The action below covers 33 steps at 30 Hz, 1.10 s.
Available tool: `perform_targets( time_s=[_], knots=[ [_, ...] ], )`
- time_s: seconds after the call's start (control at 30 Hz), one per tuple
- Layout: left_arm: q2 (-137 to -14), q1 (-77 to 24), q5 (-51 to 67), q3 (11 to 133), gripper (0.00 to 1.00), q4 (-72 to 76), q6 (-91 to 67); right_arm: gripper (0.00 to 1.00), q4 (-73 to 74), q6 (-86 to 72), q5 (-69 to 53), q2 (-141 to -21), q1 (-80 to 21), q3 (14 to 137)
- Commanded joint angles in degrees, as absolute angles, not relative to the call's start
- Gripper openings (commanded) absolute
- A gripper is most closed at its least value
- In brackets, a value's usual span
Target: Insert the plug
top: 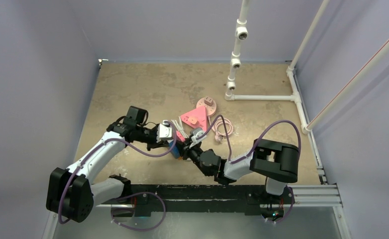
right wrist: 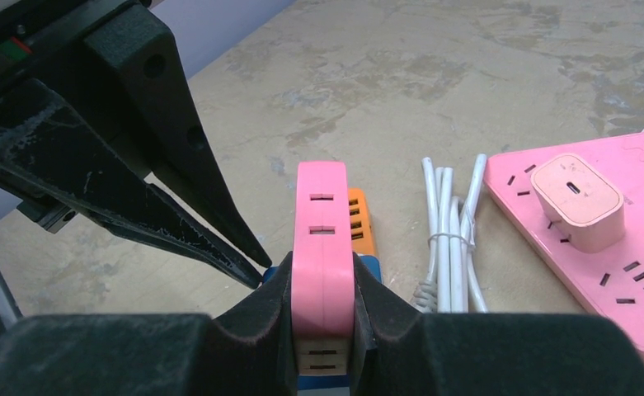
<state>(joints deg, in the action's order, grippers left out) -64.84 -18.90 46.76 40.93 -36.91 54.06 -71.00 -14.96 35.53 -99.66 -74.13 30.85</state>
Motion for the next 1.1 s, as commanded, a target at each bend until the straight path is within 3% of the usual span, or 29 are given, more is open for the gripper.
perform_targets(
  time_s=[0.0, 1.07],
  knots=[
    [-65.6, -19.4, 46.0, 42.1, 0.06, -33.4, 53.2, 0.0, -70.1, -14.5, 36.7, -97.9, -74.6, 31.2],
    [-66.7, -19.6, 44.1, 41.9, 0.0, -32.9, 51.4, 0.0, -68.2, -17.8, 40.4, -102.7, -79.3, 34.2]
  ],
)
